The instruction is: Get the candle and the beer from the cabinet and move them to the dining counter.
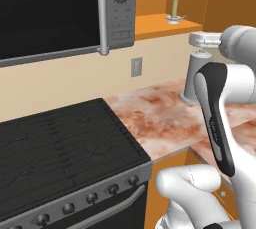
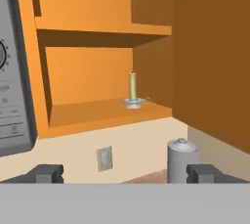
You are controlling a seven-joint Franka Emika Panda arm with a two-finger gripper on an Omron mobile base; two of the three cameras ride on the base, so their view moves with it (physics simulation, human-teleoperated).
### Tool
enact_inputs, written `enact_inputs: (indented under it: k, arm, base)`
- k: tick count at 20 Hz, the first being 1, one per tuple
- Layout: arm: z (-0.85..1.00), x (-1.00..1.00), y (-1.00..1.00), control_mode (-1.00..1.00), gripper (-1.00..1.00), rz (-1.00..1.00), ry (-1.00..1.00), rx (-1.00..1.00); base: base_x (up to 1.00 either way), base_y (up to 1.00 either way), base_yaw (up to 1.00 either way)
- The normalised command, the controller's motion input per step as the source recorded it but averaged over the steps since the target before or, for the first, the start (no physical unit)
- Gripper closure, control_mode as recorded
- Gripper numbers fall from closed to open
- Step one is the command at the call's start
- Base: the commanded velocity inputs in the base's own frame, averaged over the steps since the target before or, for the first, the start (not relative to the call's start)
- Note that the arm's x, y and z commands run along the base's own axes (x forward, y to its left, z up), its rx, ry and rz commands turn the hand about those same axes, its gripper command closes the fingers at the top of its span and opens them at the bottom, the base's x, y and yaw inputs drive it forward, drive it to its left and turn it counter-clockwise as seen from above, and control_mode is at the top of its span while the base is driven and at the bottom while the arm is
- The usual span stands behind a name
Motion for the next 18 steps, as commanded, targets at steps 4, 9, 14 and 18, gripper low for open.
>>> enact_inputs:
  k: [4,9,14,18]
  arm:
    - [0.0,0.32,0.0,-1.0,-1.0,-0.08,0.0,0.0]
    - [0.0,0.3,0.0,-1.0,-1.0,-0.02,0.0,0.0]
    - [0.0,0.3,0.0,-1.0,-1.0,0.0,-0.01,0.0]
    - [0.0,0.36,0.0,-1.0,-1.0,0.0,-0.01,0.0]
  base:
    - [0.0,0.0,0.0]
    - [0.0,0.0,0.0]
    - [0.0,0.0,0.0]
    - [0.0,0.0,0.0]
